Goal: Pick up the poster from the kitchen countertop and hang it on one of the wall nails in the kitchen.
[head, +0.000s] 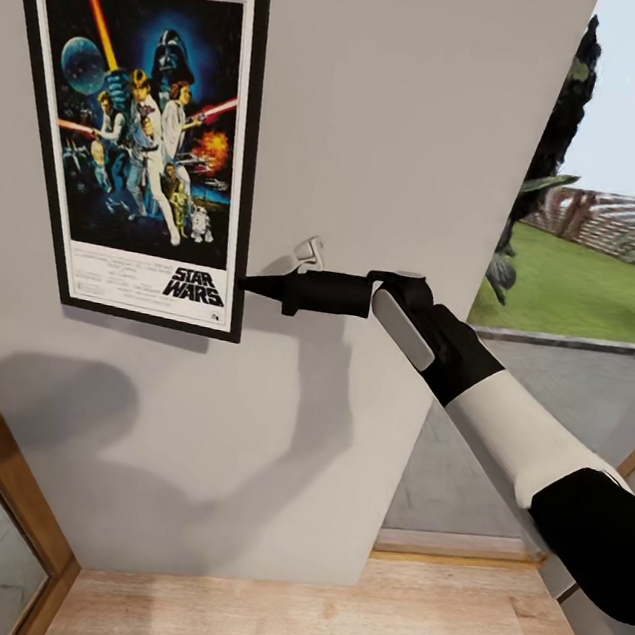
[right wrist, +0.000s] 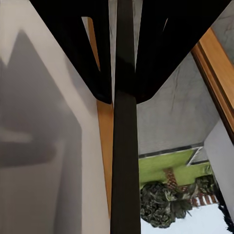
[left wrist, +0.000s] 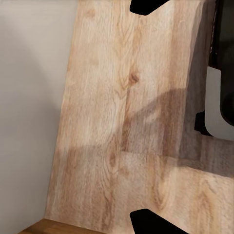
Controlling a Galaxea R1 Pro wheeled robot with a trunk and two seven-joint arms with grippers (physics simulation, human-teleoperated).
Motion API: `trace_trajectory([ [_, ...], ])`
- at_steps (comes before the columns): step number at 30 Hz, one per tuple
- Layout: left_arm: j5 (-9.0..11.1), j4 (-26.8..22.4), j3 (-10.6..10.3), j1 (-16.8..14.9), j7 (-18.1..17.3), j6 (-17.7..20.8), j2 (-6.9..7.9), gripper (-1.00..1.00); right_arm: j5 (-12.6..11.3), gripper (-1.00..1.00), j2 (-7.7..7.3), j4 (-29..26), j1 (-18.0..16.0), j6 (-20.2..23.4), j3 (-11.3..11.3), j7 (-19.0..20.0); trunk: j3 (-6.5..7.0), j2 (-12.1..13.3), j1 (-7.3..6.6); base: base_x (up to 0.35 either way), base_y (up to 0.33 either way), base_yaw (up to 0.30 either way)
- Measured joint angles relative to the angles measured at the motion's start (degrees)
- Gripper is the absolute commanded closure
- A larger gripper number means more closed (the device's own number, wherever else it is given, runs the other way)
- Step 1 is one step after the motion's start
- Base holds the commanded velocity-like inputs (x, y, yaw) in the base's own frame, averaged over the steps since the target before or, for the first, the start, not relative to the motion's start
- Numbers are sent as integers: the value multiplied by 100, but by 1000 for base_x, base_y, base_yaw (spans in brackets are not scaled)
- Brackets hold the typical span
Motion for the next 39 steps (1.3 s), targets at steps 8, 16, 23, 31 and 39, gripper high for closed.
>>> trace_trajectory([
  [8,0,-4,0,0,-3,5,0,-100,-8,100,-8,-32,0,-9,-1,21,0,0,-1,13,0,0],
  [16,0,-2,6,0,-4,3,0,-100,-6,100,-15,-35,0,-14,2,28,0,0,0,47,0,0],
  [23,0,-6,8,2,-3,0,0,-100,-6,100,-16,-37,0,-2,4,29,0,0,0,4,0,0],
  [31,0,-4,8,-3,-4,1,0,-100,-3,100,-13,-38,0,0,56,36,0,0,0,0,0,0],
  [39,0,-7,8,1,-4,1,0,-100,129,100,-3,-72,0,0,223,36,0,0,0,0,0,0],
])
